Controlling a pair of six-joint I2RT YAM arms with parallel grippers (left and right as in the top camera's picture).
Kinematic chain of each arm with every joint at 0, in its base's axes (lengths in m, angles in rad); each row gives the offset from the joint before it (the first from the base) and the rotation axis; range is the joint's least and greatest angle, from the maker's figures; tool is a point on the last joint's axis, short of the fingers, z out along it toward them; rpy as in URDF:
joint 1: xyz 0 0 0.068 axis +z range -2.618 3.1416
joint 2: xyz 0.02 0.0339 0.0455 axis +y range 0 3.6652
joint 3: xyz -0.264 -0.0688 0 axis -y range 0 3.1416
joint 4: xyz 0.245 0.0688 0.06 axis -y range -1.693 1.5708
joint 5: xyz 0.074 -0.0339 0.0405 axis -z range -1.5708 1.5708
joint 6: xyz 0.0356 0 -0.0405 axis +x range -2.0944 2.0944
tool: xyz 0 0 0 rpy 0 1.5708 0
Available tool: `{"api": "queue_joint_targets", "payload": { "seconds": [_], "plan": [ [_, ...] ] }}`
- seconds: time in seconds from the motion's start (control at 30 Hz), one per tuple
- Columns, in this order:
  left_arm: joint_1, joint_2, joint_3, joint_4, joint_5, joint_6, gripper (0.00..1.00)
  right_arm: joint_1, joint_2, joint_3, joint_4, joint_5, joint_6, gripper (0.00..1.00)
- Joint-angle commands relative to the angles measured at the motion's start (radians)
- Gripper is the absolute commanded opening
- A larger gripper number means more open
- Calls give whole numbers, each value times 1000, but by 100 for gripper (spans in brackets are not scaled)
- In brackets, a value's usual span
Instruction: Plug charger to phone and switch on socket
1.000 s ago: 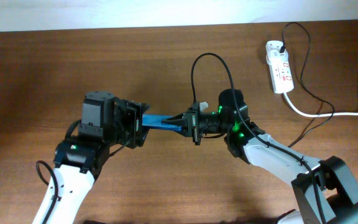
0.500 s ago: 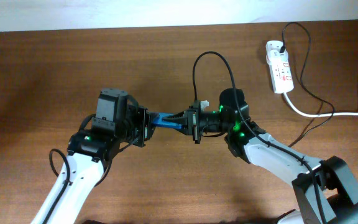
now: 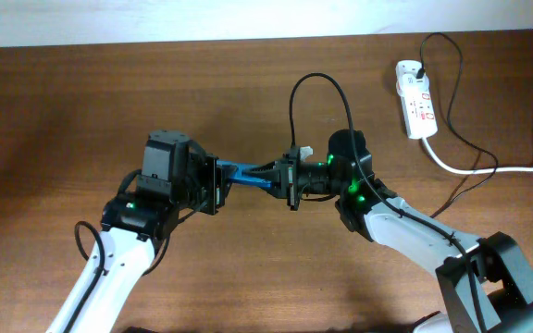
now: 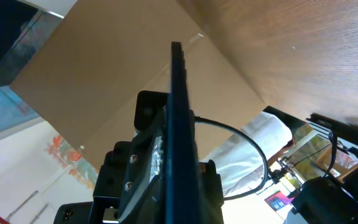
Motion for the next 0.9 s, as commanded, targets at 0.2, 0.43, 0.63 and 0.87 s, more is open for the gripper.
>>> {"api": "queue_joint_targets", "payload": {
  "seconds": [0.2, 0.43, 0.63, 0.87],
  "plan": [
    [6, 1, 5, 11, -1, 19, 0, 6, -9, 6, -5, -32, -9, 43],
    [124, 1, 5, 11, -14, 338, 0, 6, -9, 6, -148, -32, -93, 90],
    [242, 1, 5, -19, 66, 809, 0, 6, -9, 6, -333, 100, -473, 98],
    [264, 1, 5, -241, 73, 1053, 0, 6, -9, 6, -434, 138, -1476, 98]
  ]
}}
